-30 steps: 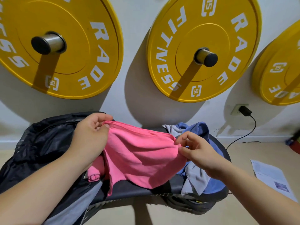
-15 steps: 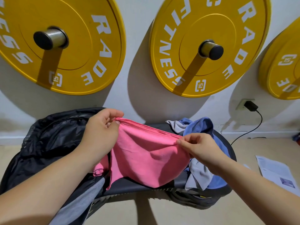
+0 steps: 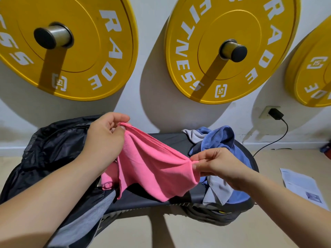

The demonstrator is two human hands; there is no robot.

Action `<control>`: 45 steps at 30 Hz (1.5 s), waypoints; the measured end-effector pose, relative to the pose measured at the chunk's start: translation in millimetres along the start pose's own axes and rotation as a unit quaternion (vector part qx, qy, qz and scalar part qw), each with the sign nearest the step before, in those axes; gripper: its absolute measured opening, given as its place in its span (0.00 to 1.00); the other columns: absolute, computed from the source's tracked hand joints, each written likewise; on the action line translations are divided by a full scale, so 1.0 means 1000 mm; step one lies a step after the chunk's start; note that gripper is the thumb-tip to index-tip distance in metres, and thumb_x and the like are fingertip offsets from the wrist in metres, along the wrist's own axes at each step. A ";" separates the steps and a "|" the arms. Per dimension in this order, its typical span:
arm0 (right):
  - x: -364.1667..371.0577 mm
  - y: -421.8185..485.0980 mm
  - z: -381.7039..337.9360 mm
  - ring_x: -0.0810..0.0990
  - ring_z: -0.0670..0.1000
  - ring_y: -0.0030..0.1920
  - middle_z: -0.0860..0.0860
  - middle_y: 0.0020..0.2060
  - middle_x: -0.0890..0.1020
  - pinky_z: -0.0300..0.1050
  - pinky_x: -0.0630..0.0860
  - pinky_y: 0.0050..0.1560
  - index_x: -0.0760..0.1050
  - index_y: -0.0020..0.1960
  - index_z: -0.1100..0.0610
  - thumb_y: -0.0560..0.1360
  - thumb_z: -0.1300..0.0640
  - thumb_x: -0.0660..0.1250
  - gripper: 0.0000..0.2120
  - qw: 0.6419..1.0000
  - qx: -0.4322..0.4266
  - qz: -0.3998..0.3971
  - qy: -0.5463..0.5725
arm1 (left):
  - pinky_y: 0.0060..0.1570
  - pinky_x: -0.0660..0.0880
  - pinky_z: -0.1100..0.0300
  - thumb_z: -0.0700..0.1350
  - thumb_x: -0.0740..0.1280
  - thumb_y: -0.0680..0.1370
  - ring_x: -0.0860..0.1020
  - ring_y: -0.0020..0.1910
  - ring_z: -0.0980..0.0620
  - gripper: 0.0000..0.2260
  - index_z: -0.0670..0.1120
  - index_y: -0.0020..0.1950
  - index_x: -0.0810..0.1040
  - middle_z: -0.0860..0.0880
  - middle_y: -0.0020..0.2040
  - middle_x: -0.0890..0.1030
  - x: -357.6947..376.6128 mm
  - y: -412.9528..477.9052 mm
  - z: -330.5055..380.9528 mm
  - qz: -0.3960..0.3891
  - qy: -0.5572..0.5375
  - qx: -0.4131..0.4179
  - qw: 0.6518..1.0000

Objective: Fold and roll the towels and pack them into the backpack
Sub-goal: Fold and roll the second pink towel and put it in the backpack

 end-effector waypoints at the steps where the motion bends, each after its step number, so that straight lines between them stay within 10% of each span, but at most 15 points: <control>1: 0.001 -0.001 -0.004 0.87 0.57 0.45 0.61 0.44 0.87 0.50 0.84 0.51 0.85 0.49 0.62 0.71 0.67 0.77 0.07 0.999 -0.016 -0.001 -0.038 | 0.47 0.76 0.55 0.33 0.63 0.80 0.81 0.50 0.41 0.14 0.50 0.54 0.83 0.49 0.48 0.85 -0.001 0.000 0.001 0.003 0.002 0.000 1.000; 7: 0.005 0.001 -0.019 0.85 0.49 0.41 0.49 0.38 0.86 0.46 0.82 0.49 0.80 0.42 0.53 0.75 0.66 0.72 0.09 0.939 -0.101 -0.001 -0.329 | 0.43 0.77 0.71 0.32 0.62 0.79 0.82 0.43 0.60 0.15 0.49 0.55 0.82 0.52 0.48 0.85 -0.011 0.004 -0.001 0.020 0.008 0.000 1.000; 14: 0.008 -0.003 -0.022 0.84 0.42 0.47 0.43 0.46 0.88 0.39 0.81 0.51 0.87 0.53 0.48 0.76 0.69 0.63 0.20 0.906 -0.114 0.011 -0.407 | 0.47 0.75 0.65 0.32 0.62 0.79 0.83 0.46 0.56 0.15 0.49 0.54 0.83 0.52 0.48 0.85 -0.011 0.007 -0.008 0.017 0.019 -0.002 1.000; 21: -0.014 -0.013 -0.030 0.81 0.47 0.36 0.48 0.33 0.82 0.50 0.81 0.44 0.76 0.39 0.50 0.71 0.58 0.72 0.06 0.930 -0.139 0.048 -0.337 | 0.45 0.75 0.63 0.33 0.62 0.80 0.82 0.47 0.54 0.14 0.48 0.56 0.82 0.52 0.49 0.85 -0.013 0.009 -0.014 0.027 0.009 -0.023 0.999; 26: -0.033 -0.019 -0.040 0.69 0.44 0.29 0.46 0.27 0.72 0.35 0.67 0.32 0.68 0.36 0.58 0.74 0.52 0.77 0.20 0.961 -0.178 0.132 -0.166 | 0.51 0.76 0.61 0.32 0.62 0.80 0.82 0.50 0.55 0.14 0.48 0.55 0.82 0.53 0.48 0.85 -0.014 0.006 -0.007 0.018 0.010 -0.030 0.999; 34: -0.075 -0.020 -0.044 0.83 0.54 0.45 0.61 0.43 0.86 0.50 0.79 0.49 0.80 0.61 0.53 0.74 0.61 0.76 0.17 0.956 -0.145 0.198 0.158 | 0.54 0.76 0.59 0.36 0.68 0.79 0.82 0.49 0.64 0.12 0.53 0.54 0.85 0.57 0.49 0.86 -0.026 -0.008 0.037 -0.018 0.044 0.036 0.998; 39: -0.081 -0.022 -0.034 0.73 0.56 0.41 0.58 0.38 0.79 0.53 0.69 0.45 0.85 0.46 0.58 0.78 0.55 0.72 0.07 0.960 -0.120 0.195 0.161 | 0.50 0.74 0.66 0.38 0.70 0.78 0.82 0.47 0.67 0.11 0.55 0.52 0.85 0.65 0.47 0.85 -0.017 -0.015 0.043 -0.110 0.106 0.040 0.987; 45: -0.092 -0.032 -0.025 0.74 0.52 0.42 0.53 0.38 0.79 0.52 0.72 0.46 0.85 0.45 0.52 0.83 0.53 0.65 0.12 0.953 -0.133 0.266 0.061 | 0.57 0.79 0.42 0.41 0.70 0.79 0.85 0.48 0.49 0.08 0.53 0.52 0.86 0.51 0.47 0.87 -0.001 -0.032 0.035 -0.235 0.090 -0.001 0.968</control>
Point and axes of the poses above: each hand's wrist, its own y-axis towards the middle knuckle, its own x-axis out of the palm, z = x × y, the point moved 8 cm from there along y, towards the middle knuckle
